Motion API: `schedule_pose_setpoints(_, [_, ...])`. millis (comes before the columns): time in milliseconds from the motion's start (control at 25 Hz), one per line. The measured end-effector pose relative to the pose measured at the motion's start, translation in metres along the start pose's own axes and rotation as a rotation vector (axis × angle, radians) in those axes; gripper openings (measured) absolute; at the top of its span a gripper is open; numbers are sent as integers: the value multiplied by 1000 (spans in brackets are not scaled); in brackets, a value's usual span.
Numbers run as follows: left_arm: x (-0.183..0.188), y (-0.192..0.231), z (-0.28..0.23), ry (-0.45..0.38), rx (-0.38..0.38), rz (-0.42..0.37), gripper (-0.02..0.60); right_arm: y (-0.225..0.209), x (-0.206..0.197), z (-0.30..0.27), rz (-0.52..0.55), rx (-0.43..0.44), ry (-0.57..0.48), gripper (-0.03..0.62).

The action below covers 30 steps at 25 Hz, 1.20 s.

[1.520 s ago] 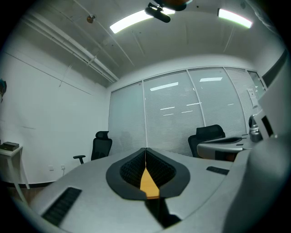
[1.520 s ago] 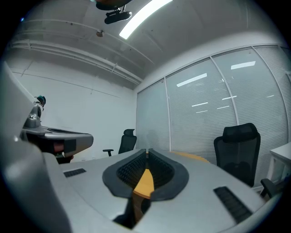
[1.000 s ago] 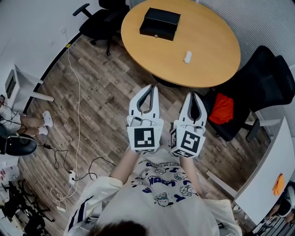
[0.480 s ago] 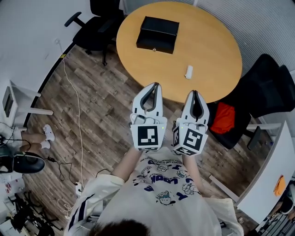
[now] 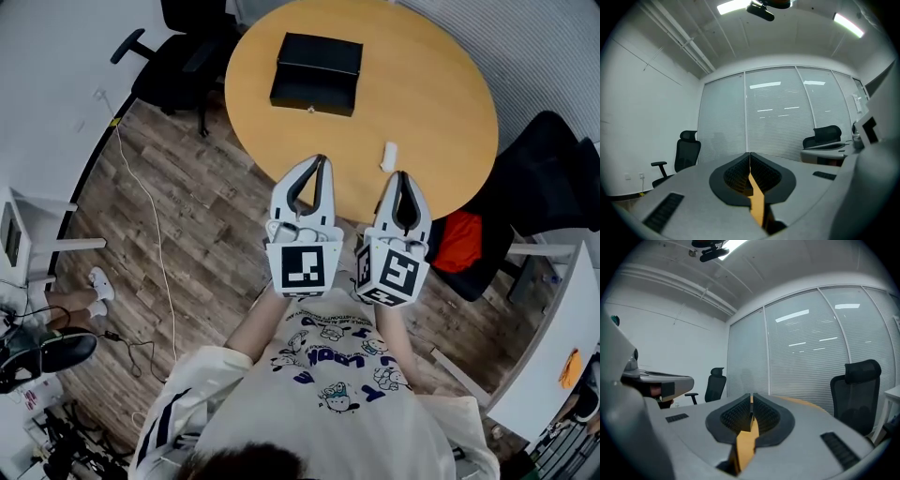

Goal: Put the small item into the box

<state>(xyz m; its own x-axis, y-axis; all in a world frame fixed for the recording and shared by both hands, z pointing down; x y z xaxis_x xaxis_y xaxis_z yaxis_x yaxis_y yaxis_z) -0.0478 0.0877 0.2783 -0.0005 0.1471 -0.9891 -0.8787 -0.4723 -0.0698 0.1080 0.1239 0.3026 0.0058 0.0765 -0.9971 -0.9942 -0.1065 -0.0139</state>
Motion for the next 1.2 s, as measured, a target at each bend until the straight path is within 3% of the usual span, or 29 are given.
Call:
schedule_pose_setpoints(520, [-30, 8, -44, 104, -20, 37, 15, -12, -28, -42, -15, -42, 128, 38])
schedule_pose_setpoints(1200, [-77, 1, -117, 239, -9, 49, 15, -45, -79, -108, -39, -12, 297, 40])
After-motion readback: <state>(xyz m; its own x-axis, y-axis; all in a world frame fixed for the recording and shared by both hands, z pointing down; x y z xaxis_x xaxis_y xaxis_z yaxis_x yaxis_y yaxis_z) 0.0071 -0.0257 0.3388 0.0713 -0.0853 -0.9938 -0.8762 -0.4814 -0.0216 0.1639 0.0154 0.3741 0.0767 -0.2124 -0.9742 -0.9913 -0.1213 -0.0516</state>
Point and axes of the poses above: the fingertips, and each gripper's own axes: z backward along the fingers, y to its left, x out of its top, the point moved 8 cm from there along z, backward along the fingers, and after that the axes turned 8 degrees about -y, right-handed, at the moved point
